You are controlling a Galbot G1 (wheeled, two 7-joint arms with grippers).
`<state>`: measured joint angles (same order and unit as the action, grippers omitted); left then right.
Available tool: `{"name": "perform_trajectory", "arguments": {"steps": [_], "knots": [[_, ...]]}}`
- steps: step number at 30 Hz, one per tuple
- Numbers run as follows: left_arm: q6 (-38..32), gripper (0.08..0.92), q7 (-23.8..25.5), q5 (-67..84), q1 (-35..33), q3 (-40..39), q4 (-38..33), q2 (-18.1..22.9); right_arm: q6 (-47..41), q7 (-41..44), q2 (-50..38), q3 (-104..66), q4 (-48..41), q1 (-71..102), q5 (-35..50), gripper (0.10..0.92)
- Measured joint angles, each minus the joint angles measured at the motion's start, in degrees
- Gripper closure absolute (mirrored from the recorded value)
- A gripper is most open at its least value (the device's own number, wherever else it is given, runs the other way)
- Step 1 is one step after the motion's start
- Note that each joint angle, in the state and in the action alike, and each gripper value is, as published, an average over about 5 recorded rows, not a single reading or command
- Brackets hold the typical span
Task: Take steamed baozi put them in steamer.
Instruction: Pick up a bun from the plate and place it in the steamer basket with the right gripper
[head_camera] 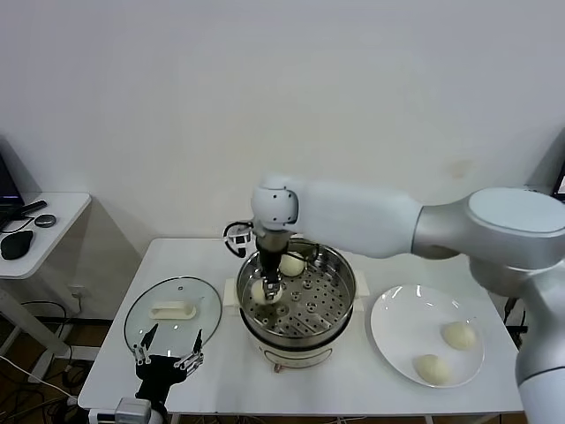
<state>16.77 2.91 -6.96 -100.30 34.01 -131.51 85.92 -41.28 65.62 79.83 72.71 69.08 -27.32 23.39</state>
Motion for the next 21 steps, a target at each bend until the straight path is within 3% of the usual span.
{"name": "perform_trajectory", "arguments": {"steps": [5, 14, 21], "knots": [[0.03, 0.177, 0.11, 0.25, 0.29, 0.01, -0.07, -0.1, -0.12, -0.51, 1.06, 0.06, -0.88, 1.23, -0.78, 0.47], [0.09, 0.177, 0.28, 0.43, 0.78, 0.09, 0.02, 0.16, -0.15, -0.33, 0.07, -0.67, 0.26, 0.85, -0.66, 0.237], [0.37, 0.177, 0.62, 0.5, 1.8, 0.02, 0.92, 0.27, 0.86, 1.69, -6.39, -1.74, 6.14, -4.6, 0.11, 0.203]]}}
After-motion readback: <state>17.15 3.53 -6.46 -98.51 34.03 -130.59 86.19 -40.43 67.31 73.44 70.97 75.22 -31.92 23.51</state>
